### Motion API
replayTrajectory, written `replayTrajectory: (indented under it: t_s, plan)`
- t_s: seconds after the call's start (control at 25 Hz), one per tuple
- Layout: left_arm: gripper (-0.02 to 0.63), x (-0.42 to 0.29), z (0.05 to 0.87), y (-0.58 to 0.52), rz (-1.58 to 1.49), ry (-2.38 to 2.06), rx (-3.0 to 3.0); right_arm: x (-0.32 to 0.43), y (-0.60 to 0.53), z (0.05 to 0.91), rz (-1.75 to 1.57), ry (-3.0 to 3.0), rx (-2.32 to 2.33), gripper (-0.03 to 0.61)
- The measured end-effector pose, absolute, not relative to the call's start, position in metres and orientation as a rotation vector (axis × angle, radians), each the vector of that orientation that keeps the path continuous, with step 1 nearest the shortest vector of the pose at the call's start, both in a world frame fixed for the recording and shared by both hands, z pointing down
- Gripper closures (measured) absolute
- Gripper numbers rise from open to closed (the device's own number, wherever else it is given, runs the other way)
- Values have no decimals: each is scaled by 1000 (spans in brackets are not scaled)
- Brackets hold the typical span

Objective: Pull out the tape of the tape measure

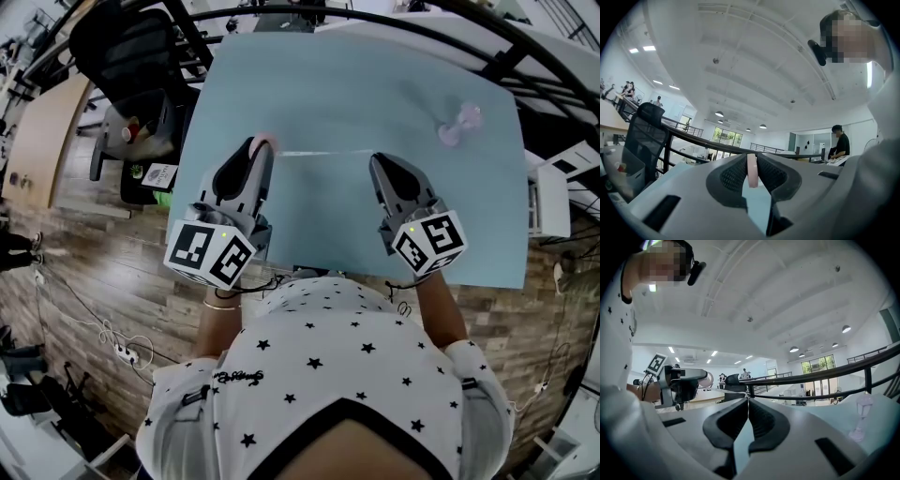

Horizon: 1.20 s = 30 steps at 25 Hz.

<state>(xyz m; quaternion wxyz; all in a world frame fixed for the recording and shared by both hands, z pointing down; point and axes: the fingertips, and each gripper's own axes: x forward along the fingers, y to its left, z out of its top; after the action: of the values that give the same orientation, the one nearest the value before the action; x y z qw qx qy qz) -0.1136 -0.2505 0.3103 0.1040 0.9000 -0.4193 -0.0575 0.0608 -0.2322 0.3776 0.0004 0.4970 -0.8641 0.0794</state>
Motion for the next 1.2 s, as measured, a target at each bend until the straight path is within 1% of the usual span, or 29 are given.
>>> replayTrajectory:
  t_s: [0.36, 0.56, 0.72, 1.2]
  plan:
    - [526, -111, 311, -243, -148, -1264, 2691, 64, -233, 371, 251, -2701, 1631, 575]
    - [526, -104, 311, -236, -106, -1322, 2753, 66, -233, 363, 313, -2739, 1721, 575]
    - [526, -102, 320, -234, -36, -1360, 2778, 61, -231, 354, 288, -2774, 1714, 575]
    - [526, -102, 320, -233, -32, -1356, 2789, 61, -230, 351, 278, -2781, 1709, 575]
